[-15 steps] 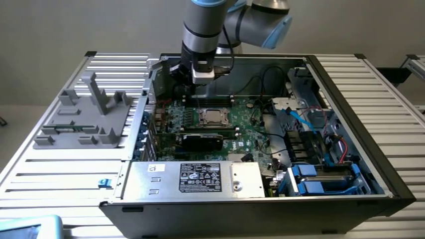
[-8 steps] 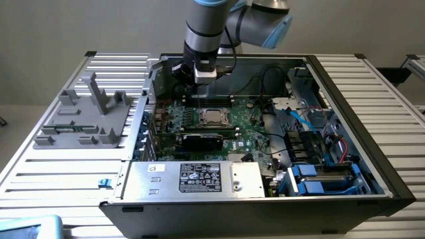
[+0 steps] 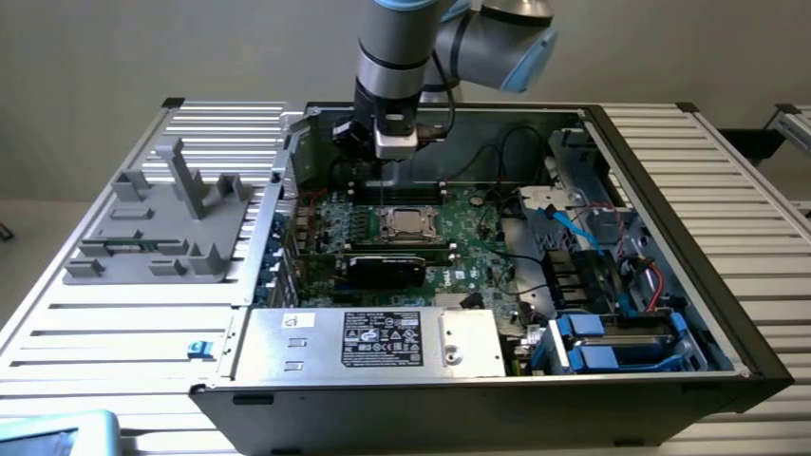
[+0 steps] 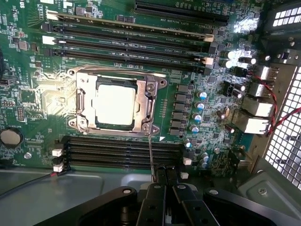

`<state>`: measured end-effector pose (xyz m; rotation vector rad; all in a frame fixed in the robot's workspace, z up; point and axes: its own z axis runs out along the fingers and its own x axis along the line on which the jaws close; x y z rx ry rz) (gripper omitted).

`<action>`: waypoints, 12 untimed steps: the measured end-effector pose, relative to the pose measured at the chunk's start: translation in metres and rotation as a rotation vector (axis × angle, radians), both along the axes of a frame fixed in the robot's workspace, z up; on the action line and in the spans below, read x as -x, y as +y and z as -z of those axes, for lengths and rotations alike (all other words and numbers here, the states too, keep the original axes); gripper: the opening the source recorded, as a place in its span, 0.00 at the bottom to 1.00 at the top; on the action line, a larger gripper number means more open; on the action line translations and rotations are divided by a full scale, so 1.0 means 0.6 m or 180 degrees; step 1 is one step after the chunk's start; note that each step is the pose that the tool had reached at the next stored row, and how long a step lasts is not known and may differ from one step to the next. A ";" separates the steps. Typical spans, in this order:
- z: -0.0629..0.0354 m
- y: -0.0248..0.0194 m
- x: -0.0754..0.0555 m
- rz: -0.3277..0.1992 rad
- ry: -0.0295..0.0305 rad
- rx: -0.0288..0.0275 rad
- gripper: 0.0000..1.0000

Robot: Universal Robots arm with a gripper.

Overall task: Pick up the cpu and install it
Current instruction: 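Install the first cpu locking lever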

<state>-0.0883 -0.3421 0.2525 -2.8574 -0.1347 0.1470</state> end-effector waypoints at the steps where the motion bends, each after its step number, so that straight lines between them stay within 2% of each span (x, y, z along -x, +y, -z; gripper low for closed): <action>1: 0.000 0.0000 -0.001 0.0005 -0.0008 0.0000 0.12; 5: 0.000 0.0000 -0.003 0.0034 -0.0032 -0.0001 0.12; 12: 0.000 -0.0001 -0.003 0.0039 -0.0033 0.0000 0.12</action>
